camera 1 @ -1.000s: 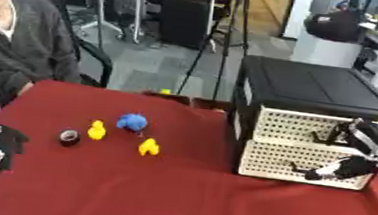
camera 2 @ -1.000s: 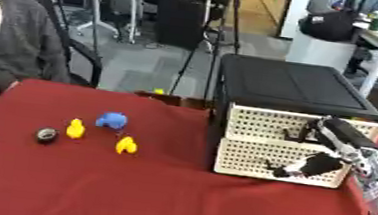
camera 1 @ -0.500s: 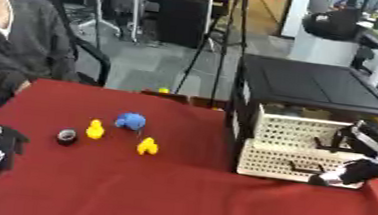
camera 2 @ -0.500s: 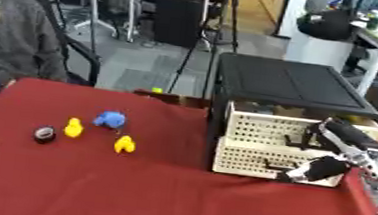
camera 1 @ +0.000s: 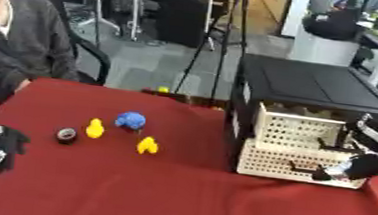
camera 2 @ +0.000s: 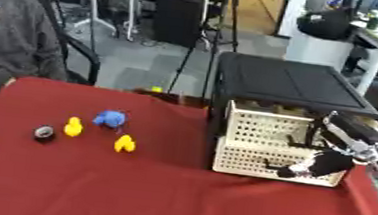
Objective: Pick up objects from table and place into drawer.
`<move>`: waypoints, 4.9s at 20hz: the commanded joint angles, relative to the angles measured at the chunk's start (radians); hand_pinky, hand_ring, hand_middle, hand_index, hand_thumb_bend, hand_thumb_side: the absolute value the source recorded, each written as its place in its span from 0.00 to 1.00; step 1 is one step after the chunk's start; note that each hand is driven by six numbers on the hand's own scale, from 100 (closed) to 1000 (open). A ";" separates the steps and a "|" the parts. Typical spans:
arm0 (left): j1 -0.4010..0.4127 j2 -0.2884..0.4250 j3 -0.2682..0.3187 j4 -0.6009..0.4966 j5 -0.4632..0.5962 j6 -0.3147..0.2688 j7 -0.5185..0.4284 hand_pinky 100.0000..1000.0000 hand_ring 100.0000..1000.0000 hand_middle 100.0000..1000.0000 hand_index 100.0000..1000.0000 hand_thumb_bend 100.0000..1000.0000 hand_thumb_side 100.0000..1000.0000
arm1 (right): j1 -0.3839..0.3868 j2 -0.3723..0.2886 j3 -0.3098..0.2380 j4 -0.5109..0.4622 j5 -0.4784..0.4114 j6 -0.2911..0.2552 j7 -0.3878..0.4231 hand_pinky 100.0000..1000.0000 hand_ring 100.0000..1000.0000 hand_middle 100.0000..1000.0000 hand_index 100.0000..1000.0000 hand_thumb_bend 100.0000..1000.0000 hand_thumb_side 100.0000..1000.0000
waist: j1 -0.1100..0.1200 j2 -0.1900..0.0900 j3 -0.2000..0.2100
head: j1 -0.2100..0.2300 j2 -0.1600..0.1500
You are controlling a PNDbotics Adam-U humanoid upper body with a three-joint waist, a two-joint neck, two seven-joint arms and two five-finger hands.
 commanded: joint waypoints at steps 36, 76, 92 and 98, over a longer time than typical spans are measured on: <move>-0.008 0.028 0.010 -0.014 -0.003 0.004 0.002 0.15 0.28 0.42 0.65 0.00 0.63 | 0.017 -0.035 -0.002 -0.027 0.003 0.002 0.069 0.00 0.00 0.00 0.51 0.94 0.45 | 0.000 -0.010 -0.004 | 0.002 0.006; -0.006 0.029 0.012 -0.011 -0.005 0.004 0.004 0.15 0.28 0.42 0.65 0.00 0.64 | 0.081 -0.033 -0.023 -0.125 0.002 0.009 0.092 0.00 0.00 0.00 0.35 0.94 0.48 | -0.002 -0.010 -0.011 | 0.006 0.006; -0.005 0.032 0.014 -0.012 -0.004 0.005 0.005 0.15 0.28 0.42 0.65 0.00 0.64 | 0.132 -0.031 -0.034 -0.153 -0.004 0.022 0.095 0.00 0.00 0.00 0.35 0.95 0.45 | -0.004 -0.012 -0.015 | 0.007 0.004; -0.004 0.033 0.014 -0.012 -0.004 0.004 0.006 0.15 0.28 0.43 0.65 0.00 0.63 | 0.149 -0.028 -0.039 -0.158 -0.007 0.027 0.093 0.00 0.00 0.00 0.35 0.96 0.44 | -0.003 -0.011 -0.018 | 0.008 0.004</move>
